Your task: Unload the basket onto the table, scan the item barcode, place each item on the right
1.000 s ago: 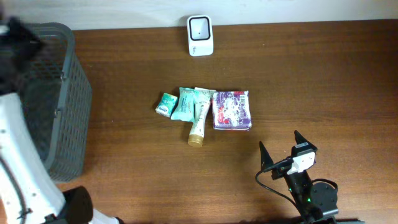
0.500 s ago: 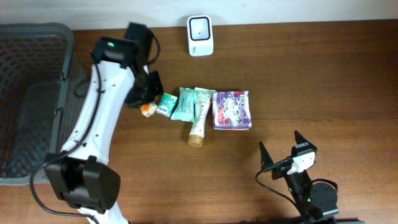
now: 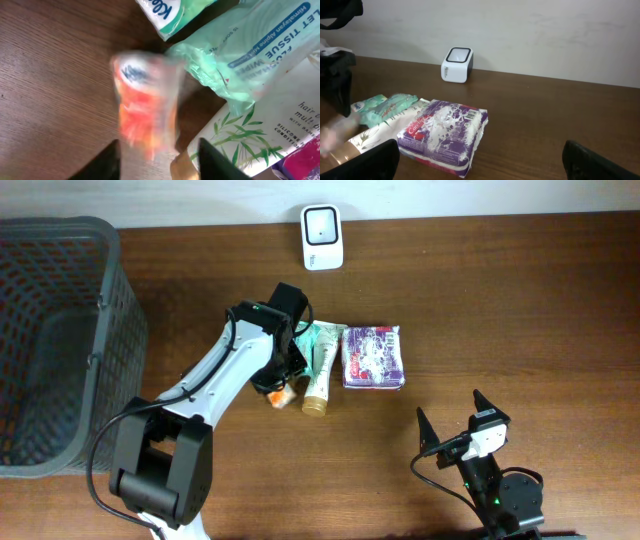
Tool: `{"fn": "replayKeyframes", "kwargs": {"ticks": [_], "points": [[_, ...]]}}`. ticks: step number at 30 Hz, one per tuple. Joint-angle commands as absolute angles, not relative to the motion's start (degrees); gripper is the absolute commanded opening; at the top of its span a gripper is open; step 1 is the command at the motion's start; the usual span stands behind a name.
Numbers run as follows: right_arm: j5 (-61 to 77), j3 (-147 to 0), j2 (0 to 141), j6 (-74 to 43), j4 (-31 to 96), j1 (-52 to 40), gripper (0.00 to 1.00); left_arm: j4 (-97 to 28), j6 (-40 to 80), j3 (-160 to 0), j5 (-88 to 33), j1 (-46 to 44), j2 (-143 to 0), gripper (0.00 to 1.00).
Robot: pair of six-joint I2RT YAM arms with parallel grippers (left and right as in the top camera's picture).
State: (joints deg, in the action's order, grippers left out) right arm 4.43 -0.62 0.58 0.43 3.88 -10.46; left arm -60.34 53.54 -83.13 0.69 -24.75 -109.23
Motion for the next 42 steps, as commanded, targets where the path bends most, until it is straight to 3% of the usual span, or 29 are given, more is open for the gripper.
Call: {"fn": "replayKeyframes", "kwargs": {"ticks": [1,6,9,10,11,14,18,22,24,27,31,33,35,38,40,42], "points": [[4.93,-0.32,0.21,0.4,4.12,-10.0,0.99,-60.03,55.0,-82.76,1.43,-25.12,-108.99,0.71],[4.95,-0.32,0.21,0.4,4.12,-10.0,0.99,-64.95,38.79,-94.37,-0.84,-23.22,-108.53,0.76],[4.95,-0.32,0.21,0.4,4.12,-10.0,0.99,-76.09,24.49,-114.02,-0.6,-21.39,-107.11,0.82],[4.93,-0.32,0.21,0.43,4.12,-10.0,0.99,-77.76,22.26,-117.4,-0.49,-21.17,-106.87,0.92],[4.93,-0.32,0.21,0.4,4.12,-10.0,0.99,-79.88,21.3,-121.3,1.32,-20.78,-106.32,0.99],[4.93,-0.32,0.21,0.4,4.12,-10.0,0.99,-84.31,21.37,-126.74,6.87,-17.32,-103.26,0.99],[4.93,-0.32,0.21,0.4,4.12,-10.0,0.99,-86.26,21.39,-126.74,6.17,-6.66,-101.1,0.99],[4.78,-0.32,0.21,0.62,4.05,-10.0,0.99,-84.27,21.34,-126.72,5.06,-2.68,-101.12,0.99],[4.16,-0.32,0.21,0.58,-0.56,-10.04,0.99,-83.88,21.34,-126.69,5.48,-1.34,-101.12,0.99],[25.54,-0.32,0.21,-11.68,-8.58,-10.15,0.99,-82.98,21.37,-126.69,12.91,-0.05,-101.27,0.99],[26.37,-0.71,0.21,-14.06,-29.23,-10.11,0.99,-78.41,22.63,-126.69,12.88,3.46,-101.27,0.99],[23.42,-4.78,0.4,-14.0,-31.88,-10.09,0.99,-76.71,22.63,-126.69,12.88,5.8,-101.27,0.99],[22.41,-12.56,2.24,-11.68,-24.86,-10.09,0.99,-75.99,22.63,-126.69,12.91,8.01,-101.27,0.99],[18.7,-29.82,10.68,1.08,0.01,-10.09,0.99,-75.9,22.63,-126.69,12.91,10.57,-101.27,0.99],[6.5,-46.39,23.97,5.39,22.68,-10.09,0.99,-75.9,22.63,-126.69,12.91,11.05,-101.27,0.99],[5.34,-57.23,35.29,5.56,34.96,-10.11,0.99,-75.9,22.63,-126.69,12.91,11.05,-101.27,0.99]]}}
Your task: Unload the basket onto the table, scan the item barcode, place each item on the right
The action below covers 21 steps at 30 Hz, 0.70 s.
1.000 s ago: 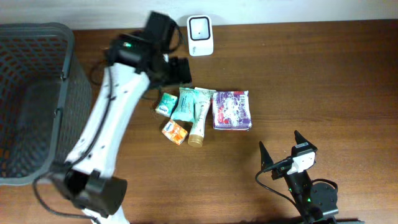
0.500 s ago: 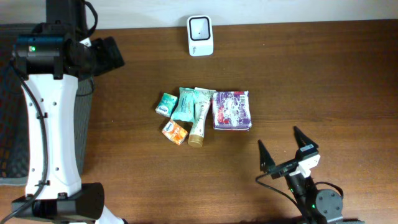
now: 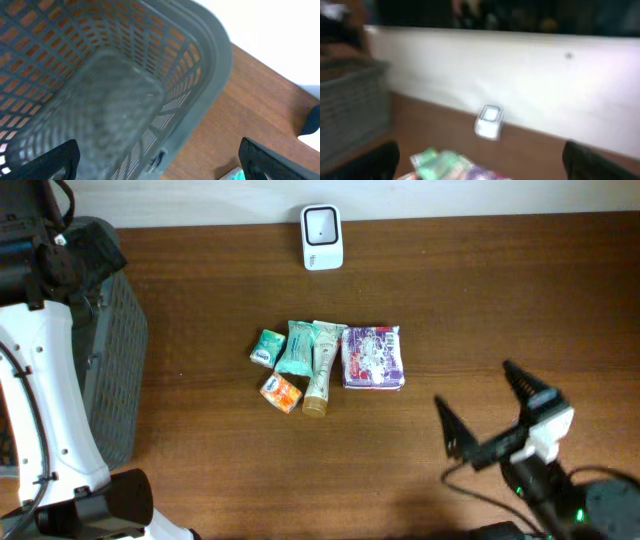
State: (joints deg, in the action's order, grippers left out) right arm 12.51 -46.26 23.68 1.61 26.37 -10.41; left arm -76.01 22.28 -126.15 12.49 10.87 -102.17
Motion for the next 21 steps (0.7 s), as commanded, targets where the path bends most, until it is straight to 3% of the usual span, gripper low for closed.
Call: {"fn": "replayKeyframes", "kwargs": {"ticks": [1,6,9,14,19,21], "points": [[5.56,-62.43,41.76,5.56,40.69,-10.11,0.99,-75.9,22.63,-126.69,12.91,11.05,-101.27,0.99],[8.88,-74.43,65.21,5.54,53.25,-10.11,0.99,-75.9,22.63,-126.69,12.91,11.05,-101.27,0.99],[20.16,-74.59,77.17,5.56,54.04,-10.11,0.99,-75.9,22.63,-126.69,12.91,11.05,-101.27,0.99],[20.97,-74.59,92.31,-2.94,51.13,-5.06,0.99,-75.9,22.63,-126.69,12.91,11.05,-101.27,0.99],[45.19,-74.54,107.28,14.2,53.69,5.17,1.0,-75.9,22.63,-126.69,12.91,11.05,-101.27,0.99],[50.65,-74.54,112.92,16.71,53.23,6.09,0.94,-75.9,22.63,-126.69,12.91,11.05,-101.27,0.99]]}}
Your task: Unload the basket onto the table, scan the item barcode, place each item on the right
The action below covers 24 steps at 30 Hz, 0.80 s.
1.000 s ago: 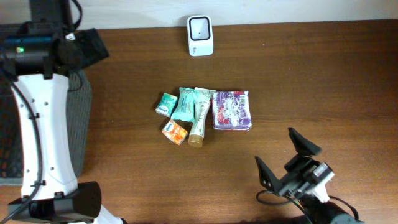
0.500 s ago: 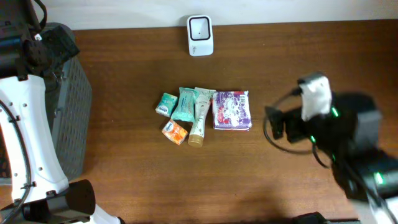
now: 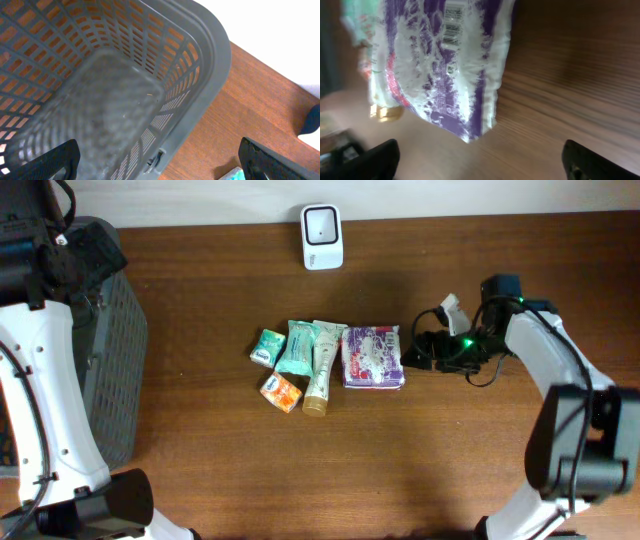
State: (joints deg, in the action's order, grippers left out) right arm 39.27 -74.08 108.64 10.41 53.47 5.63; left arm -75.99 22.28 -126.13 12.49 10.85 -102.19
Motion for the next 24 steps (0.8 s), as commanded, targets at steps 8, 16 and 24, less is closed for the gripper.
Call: {"fn": "replayKeyframes", "kwargs": {"ticks": [8,16,24], "points": [[53.8,-74.52,119.15,15.29,47.79,4.25,0.62,-75.9,22.63,-126.69,12.91,11.05,-101.27,0.99],[50.35,-72.2,119.44,8.91,38.72,-1.56,0.44,-75.9,22.63,-126.69,12.91,11.05,-101.27,0.99],[31.22,-83.07,114.67,2.04,49.98,-1.91,0.04,-75.9,22.63,-126.69,12.91,11.05,-101.27,0.99]]}}
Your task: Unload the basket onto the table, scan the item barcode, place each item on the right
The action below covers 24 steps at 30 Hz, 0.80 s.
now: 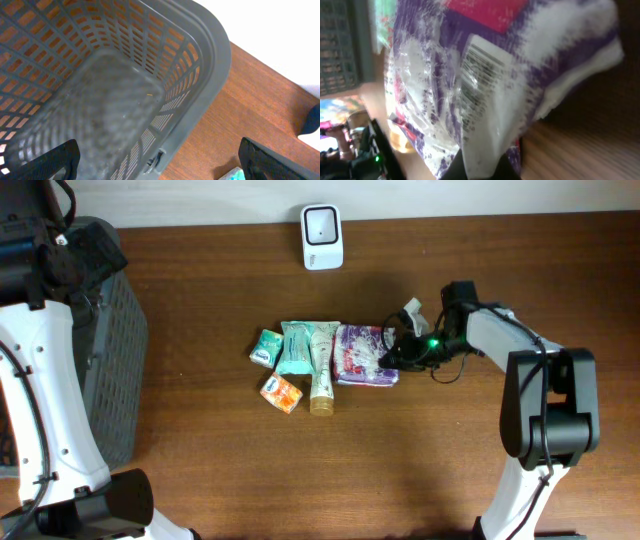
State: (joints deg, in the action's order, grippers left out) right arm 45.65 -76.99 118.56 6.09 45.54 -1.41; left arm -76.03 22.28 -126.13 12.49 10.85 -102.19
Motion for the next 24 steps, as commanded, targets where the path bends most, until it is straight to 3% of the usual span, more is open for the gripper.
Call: {"fn": "replayKeyframes", "kwargs": {"ticks": [1,6,8,10,11,12,14,15,19,22,24], "points": [[25.76,-85.47,113.65,0.91,52.99,-1.91,0.04,-75.9,22.63,-126.69,12.91,11.05,-101.27,0.99],[-7.07,-97.65,111.94,-4.21,71.16,-4.1,0.04,-75.9,22.63,-126.69,12.91,11.05,-101.27,0.99],[-9.76,-97.06,112.25,-4.34,71.77,-4.95,0.04,-75.9,22.63,-126.69,12.91,11.05,-101.27,0.99],[-2.9,-96.36,112.9,-3.22,71.33,-4.86,0.04,-75.9,22.63,-126.69,12.91,11.05,-101.27,0.99],[1.87,-96.07,113.43,-3.25,69.8,-4.34,0.13,-75.9,22.63,-126.69,12.91,11.05,-101.27,0.99],[7.25,-95.79,113.8,-2.33,68.49,-3.18,0.29,-75.9,22.63,-126.69,12.91,11.05,-101.27,0.99],[20.01,-94.63,113.89,4.75,67.53,-0.84,0.73,-75.92,22.63,-126.69,12.91,11.05,-101.27,0.99],[26.63,-93.34,113.89,8.4,67.18,0.69,0.87,-75.9,22.63,-126.69,12.91,11.05,-101.27,0.99],[35.53,-84.84,113.89,10.57,60.05,5.15,0.86,-75.9,22.63,-126.69,12.91,11.05,-101.27,0.99],[42.76,-74.52,113.91,9.98,46.72,5.48,0.76,-75.9,22.63,-126.69,12.91,11.05,-101.27,0.99],[43.92,-69.36,113.91,6.48,39.03,4.45,0.75,-75.9,22.63,-126.69,12.91,11.05,-101.27,0.99]]}}
